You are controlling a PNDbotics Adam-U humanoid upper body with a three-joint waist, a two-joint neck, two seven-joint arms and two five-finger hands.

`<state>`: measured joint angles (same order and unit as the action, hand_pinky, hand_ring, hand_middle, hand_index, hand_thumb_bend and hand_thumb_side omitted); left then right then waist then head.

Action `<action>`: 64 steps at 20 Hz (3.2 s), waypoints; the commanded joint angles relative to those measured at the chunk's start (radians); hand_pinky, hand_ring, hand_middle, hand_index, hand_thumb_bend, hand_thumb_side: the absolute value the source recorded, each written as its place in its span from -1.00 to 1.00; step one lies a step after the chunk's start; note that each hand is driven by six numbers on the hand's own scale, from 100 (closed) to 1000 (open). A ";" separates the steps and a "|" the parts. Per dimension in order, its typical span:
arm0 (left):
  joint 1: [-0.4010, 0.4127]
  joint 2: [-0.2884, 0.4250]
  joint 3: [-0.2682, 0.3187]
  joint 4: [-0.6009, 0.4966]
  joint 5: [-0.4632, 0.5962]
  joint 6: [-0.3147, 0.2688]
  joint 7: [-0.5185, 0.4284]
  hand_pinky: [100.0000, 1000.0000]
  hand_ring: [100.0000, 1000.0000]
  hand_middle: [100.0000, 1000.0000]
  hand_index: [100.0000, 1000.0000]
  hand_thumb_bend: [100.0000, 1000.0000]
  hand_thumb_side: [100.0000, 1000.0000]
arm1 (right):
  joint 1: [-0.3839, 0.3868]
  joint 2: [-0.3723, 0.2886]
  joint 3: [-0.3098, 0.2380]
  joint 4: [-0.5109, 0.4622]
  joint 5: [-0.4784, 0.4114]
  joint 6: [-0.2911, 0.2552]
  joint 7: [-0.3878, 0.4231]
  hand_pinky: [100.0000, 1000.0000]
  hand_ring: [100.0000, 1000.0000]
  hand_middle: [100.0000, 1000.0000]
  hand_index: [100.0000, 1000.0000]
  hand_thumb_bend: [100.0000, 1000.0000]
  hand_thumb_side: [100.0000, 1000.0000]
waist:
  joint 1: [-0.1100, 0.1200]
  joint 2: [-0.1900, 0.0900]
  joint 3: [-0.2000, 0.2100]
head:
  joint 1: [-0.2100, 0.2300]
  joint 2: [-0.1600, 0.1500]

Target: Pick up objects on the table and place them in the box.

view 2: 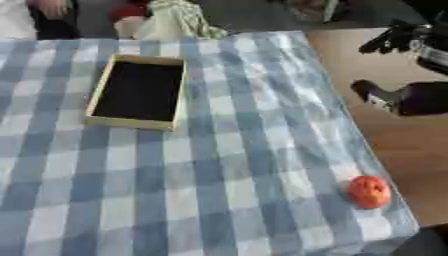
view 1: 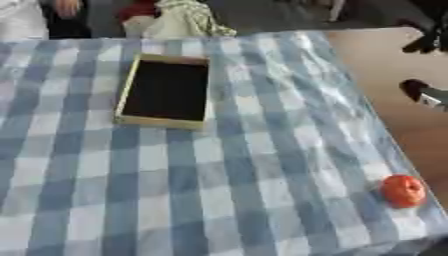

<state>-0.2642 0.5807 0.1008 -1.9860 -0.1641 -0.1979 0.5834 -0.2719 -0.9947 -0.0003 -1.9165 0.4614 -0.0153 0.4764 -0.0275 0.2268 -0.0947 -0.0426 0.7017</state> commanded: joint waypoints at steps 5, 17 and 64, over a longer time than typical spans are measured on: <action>-0.006 0.039 0.004 -0.014 0.002 0.006 -0.007 0.54 0.54 0.46 0.63 0.09 0.31 | 0.026 -0.006 -0.020 0.008 0.037 -0.043 0.022 0.65 0.65 0.58 0.77 -0.36 0.36 | -0.001 -0.020 -0.008 | 0.003 0.012; -0.009 0.044 0.000 -0.014 0.004 0.009 -0.017 0.54 0.53 0.46 0.63 0.09 0.31 | 0.017 -0.036 0.048 0.055 -0.021 -0.092 0.083 0.65 0.64 0.57 0.74 -0.34 0.11 | -0.002 -0.024 -0.021 | 0.004 0.018; -0.017 0.054 -0.012 -0.014 0.004 0.023 -0.058 0.53 0.53 0.43 0.62 0.07 0.32 | 0.043 -0.017 0.177 0.182 -0.091 -0.190 0.081 0.56 0.52 0.36 0.70 -0.55 -0.22 | -0.006 -0.028 -0.051 | 0.026 0.039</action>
<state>-0.2658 0.6069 0.0876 -1.9860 -0.1604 -0.1752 0.5289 -0.2233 -0.9890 0.1863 -1.7378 0.3789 -0.2048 0.5552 -0.0343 0.2099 -0.1457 -0.0124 0.7369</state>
